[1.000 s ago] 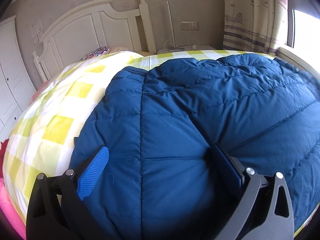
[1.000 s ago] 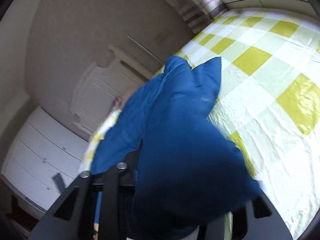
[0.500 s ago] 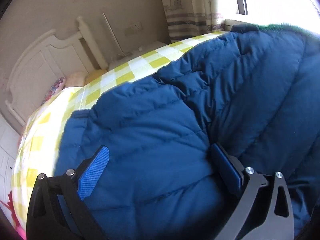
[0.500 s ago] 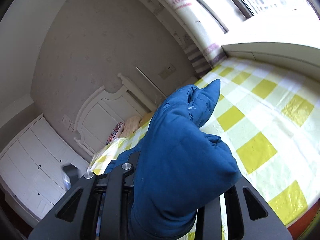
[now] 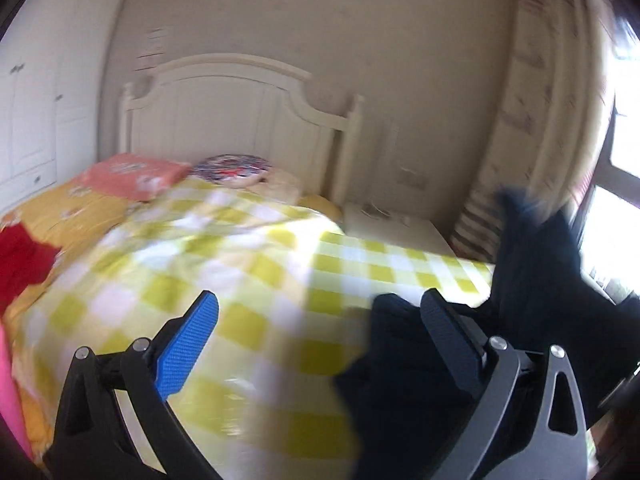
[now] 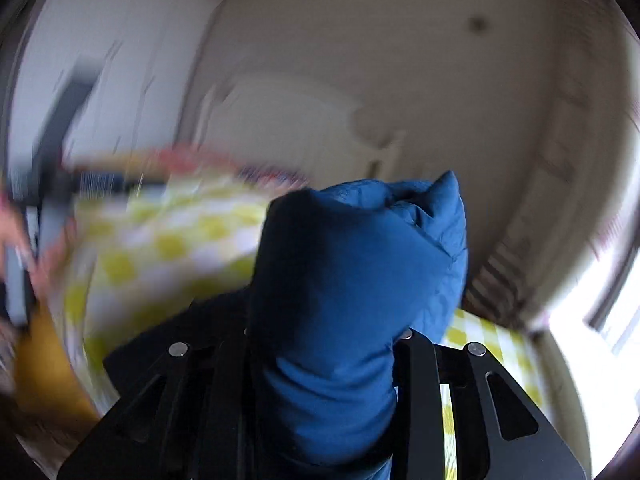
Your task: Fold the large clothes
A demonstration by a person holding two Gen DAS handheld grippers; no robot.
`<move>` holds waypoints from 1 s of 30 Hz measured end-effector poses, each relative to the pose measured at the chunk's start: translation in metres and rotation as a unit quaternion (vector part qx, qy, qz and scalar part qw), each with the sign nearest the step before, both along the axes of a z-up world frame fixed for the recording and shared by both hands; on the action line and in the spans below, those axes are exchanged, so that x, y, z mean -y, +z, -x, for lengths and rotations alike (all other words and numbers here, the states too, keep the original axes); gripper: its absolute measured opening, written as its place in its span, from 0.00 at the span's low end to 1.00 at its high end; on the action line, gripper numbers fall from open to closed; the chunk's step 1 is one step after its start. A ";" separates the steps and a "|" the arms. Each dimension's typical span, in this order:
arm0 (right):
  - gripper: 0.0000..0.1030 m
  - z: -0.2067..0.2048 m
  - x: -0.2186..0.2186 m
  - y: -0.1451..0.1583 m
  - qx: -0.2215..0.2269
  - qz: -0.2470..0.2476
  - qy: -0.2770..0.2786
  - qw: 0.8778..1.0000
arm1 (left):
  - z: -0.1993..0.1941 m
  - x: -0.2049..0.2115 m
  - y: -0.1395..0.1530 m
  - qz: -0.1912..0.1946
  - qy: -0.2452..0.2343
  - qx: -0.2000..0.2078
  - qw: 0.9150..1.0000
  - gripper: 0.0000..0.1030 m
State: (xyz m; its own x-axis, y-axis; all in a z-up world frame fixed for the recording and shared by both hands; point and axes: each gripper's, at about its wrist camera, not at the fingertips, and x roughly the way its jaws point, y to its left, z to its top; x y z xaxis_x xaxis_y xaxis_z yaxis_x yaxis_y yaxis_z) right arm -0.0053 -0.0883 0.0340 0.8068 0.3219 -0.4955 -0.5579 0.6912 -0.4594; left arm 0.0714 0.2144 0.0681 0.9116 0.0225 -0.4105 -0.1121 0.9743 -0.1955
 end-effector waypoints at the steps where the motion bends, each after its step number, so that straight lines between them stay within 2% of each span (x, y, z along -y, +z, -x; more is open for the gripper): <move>1: 0.30 0.005 -0.024 -0.021 -0.004 0.049 0.019 0.999 | 0.004 -0.007 -0.002 0.004 -0.001 -0.003 1.000 0.98; 2: 0.30 0.009 -0.046 -0.046 -0.011 0.101 0.037 0.994 | 0.005 -0.012 -0.007 0.007 -0.004 -0.008 1.000 0.98; 3: 0.33 0.015 -0.072 -0.084 -0.008 0.167 0.057 0.984 | 0.006 -0.015 -0.014 0.007 -0.010 -0.017 1.000 0.98; 5: 0.33 0.026 -0.091 -0.113 0.060 0.226 0.052 0.971 | 0.007 -0.013 -0.029 0.002 -0.031 -0.036 0.999 0.98; 6: 0.34 0.024 -0.094 -0.116 0.062 0.230 0.046 0.970 | 0.007 -0.012 -0.033 0.001 -0.040 -0.040 0.998 0.98; 8: 0.34 0.016 -0.089 -0.107 0.037 0.208 0.039 0.977 | 0.004 -0.004 -0.043 0.001 -0.073 -0.046 0.996 0.98; 9: 0.32 0.017 -0.087 -0.102 0.039 0.201 0.034 0.978 | 0.003 -0.001 -0.045 -0.001 -0.085 -0.046 0.995 0.98; 12: 0.28 0.027 -0.075 -0.064 0.070 0.138 -0.001 0.988 | -0.007 0.012 -0.046 -0.012 -0.102 -0.042 0.994 0.98; 15: 0.29 0.023 -0.069 -0.056 0.057 0.133 -0.005 0.989 | -0.014 0.021 -0.042 -0.006 -0.113 -0.034 0.993 0.98; 17: 0.30 0.015 -0.076 -0.076 0.020 0.144 0.011 0.989 | -0.016 0.026 -0.036 -0.008 -0.120 -0.034 0.992 0.98; 20: 0.42 0.033 -0.095 -0.111 0.072 0.200 0.033 0.977 | -0.027 0.047 -0.020 -0.045 -0.141 -0.034 0.988 0.97; 22: 0.49 0.031 -0.096 -0.110 0.063 0.191 0.035 0.979 | -0.042 0.076 -0.004 -0.090 -0.177 -0.044 0.979 0.97; 24: 0.54 0.025 -0.093 -0.105 0.051 0.184 0.038 0.981 | -0.060 0.106 0.005 -0.122 -0.221 -0.053 0.966 0.98; 25: 0.55 0.024 -0.093 -0.104 0.052 0.183 0.043 0.981 | -0.073 0.124 0.005 -0.139 -0.251 -0.064 0.956 0.98; 26: 0.58 0.026 -0.092 -0.104 0.054 0.185 0.049 0.980 | -0.089 0.142 0.001 -0.161 -0.275 -0.081 0.944 0.97; 27: 0.61 0.041 -0.086 -0.106 0.058 0.189 0.055 0.979 | -0.102 0.154 -0.004 -0.176 -0.284 -0.097 0.938 0.98; 29: 0.66 0.054 -0.076 -0.099 0.057 0.182 0.082 0.978 | -0.134 0.174 -0.026 -0.201 -0.285 -0.144 0.926 0.98; 30: 0.67 0.060 -0.066 -0.090 0.039 0.162 0.103 0.981 | -0.156 0.181 -0.049 -0.226 -0.277 -0.171 0.918 0.98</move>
